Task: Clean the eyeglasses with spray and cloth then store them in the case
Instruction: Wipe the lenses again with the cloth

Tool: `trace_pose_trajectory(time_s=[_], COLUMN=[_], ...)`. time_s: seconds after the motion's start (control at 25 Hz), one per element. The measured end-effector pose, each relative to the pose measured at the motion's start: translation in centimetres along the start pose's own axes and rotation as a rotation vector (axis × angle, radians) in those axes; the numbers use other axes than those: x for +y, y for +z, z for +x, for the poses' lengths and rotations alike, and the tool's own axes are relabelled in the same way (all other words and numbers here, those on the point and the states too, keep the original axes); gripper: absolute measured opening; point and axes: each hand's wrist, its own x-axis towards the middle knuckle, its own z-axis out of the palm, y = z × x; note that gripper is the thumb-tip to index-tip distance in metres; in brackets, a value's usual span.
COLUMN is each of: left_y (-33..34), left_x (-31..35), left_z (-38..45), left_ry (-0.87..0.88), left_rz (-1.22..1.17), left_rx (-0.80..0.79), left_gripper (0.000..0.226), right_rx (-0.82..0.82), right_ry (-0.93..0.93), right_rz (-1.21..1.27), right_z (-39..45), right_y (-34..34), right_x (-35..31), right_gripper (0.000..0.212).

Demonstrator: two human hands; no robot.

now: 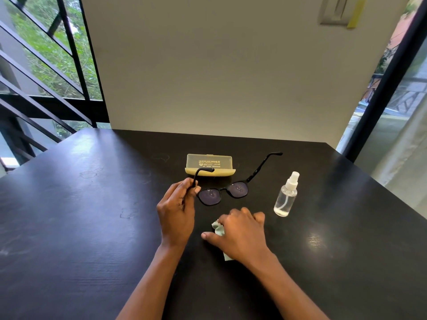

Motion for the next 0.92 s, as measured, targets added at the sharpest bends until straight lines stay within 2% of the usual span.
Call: trace_pose_trajectory(time_s=[0.08,0.16,0.24,0.36,0.48,0.56,0.64,0.8,0.92], left_y=[0.1,0.2,0.2,0.3,0.3,0.3,0.4,0.5,0.6], left_x=[-0.1,-0.1,-0.1,0.0,0.1,0.2,0.2,0.2,0.1], left_z=[0.0,0.0,0.0,0.0,-0.2,-0.2,-0.2,-0.3,-0.3], left_ry=[-0.002,0.001,0.003,-0.004,0.001,0.002,-0.001,0.014,0.014], left_rz=[-0.004,-0.004,0.005,0.004,-0.015,-0.021,-0.026,-0.025,-0.02], left_rx=[-0.005,-0.011,-0.008,0.002,-0.001,-0.004,-0.01,-0.023,-0.024], left_gripper=[0.024,0.024,0.024,0.024,0.022,0.022,0.022,0.022,0.021], right_rx=[0.002,-0.012,-0.017,0.163,0.342,0.429,0.437,0.393,0.478], right_ry=[0.021,0.077,0.19,0.373,0.476,0.469,0.368,0.108,0.002], right_rz=[0.058,0.201,0.513,1.108,1.322,1.337,1.253,0.826,0.54], right_z=[0.3,0.5,0.8,1.2,2.1,2.8,3.5,4.0,3.7], right_y=[-0.2,-0.5,-0.8,-1.4,-1.6,-1.8,-2.0,-1.4,-0.5], right_x=[0.1,0.5,0.9,1.3,1.4,1.3,1.1,0.4,0.1], right_gripper=[0.031,0.02,0.014,0.021,0.021,0.018,0.013,0.003,0.007])
